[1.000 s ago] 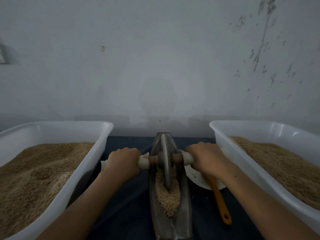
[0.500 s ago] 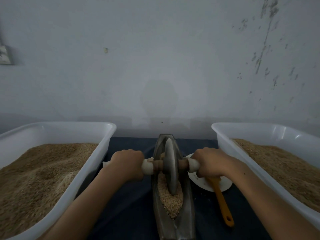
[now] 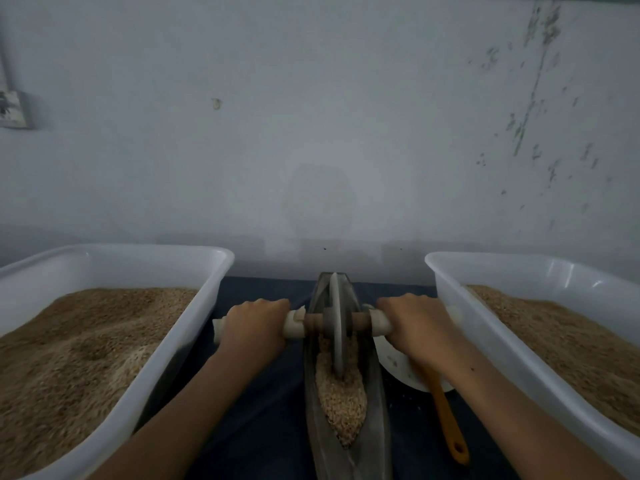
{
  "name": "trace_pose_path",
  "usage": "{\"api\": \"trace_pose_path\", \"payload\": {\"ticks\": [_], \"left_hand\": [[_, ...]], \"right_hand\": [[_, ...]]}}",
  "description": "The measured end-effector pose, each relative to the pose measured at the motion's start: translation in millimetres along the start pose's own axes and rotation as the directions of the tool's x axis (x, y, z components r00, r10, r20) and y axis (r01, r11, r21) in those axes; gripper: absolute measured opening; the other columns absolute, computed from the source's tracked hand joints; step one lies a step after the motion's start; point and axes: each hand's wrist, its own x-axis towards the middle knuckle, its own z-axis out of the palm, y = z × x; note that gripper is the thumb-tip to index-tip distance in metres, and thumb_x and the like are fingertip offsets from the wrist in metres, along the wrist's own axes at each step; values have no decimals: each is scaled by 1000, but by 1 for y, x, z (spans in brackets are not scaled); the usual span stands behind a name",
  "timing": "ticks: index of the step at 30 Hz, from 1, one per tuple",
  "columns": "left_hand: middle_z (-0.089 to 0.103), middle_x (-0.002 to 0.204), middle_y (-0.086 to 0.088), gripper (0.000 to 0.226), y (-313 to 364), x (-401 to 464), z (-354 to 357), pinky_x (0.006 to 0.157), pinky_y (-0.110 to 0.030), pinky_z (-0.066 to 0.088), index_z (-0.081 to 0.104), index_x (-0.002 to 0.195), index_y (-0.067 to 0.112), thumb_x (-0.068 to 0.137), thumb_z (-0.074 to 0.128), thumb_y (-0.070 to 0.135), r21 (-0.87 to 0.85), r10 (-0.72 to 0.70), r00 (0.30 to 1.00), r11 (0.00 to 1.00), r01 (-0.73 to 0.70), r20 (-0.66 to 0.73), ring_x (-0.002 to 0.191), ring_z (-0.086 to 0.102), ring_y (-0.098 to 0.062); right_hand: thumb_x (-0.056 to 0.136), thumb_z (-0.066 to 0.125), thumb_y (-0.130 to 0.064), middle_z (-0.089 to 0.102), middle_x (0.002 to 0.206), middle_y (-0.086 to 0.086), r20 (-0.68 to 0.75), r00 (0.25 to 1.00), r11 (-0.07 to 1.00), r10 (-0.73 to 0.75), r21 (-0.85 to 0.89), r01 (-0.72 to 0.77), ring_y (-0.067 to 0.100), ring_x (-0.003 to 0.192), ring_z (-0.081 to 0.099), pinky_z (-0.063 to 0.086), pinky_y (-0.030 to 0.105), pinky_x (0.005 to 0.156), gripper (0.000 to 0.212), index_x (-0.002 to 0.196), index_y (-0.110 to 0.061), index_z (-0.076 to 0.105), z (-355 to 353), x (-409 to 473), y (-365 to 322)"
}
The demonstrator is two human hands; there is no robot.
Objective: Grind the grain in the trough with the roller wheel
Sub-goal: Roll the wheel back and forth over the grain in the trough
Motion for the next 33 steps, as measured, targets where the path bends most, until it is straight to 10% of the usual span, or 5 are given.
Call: {"api": "trace_pose_path", "payload": {"ticks": [9, 22, 33], "left_hand": [[63, 102, 1, 23, 5, 3, -15, 78, -28, 45, 57, 108, 20, 87, 59, 30, 130, 43, 980, 989, -69, 193, 93, 61, -15], [62, 100, 5, 12, -1, 2, -1, 78, -28, 45, 53, 99, 27, 89, 55, 32, -23, -26, 992, 999, 29, 123, 91, 59, -15], [63, 101, 2, 28, 0, 4, -12, 78, -26, 46, 57, 110, 20, 84, 62, 30, 63, 29, 964, 997, -47, 264, 91, 61, -14]], "right_hand": [[83, 68, -24, 59, 92, -4, 473, 881, 987, -11, 145, -66, 13, 83, 58, 42, 24, 66, 27, 109, -23, 61, -23, -4, 6], [90, 52, -22, 62, 92, -3, -13, 1000, 1000, -20, -19, 19, 19, 84, 60, 38, 30, 66, 15, 83, -28, 41, -7, -1, -5], [84, 64, -22, 66, 99, 1, 401, 915, 995, -32, 102, -10, 17, 89, 62, 50, 30, 76, 27, 111, -23, 63, -24, -4, 2]]}}
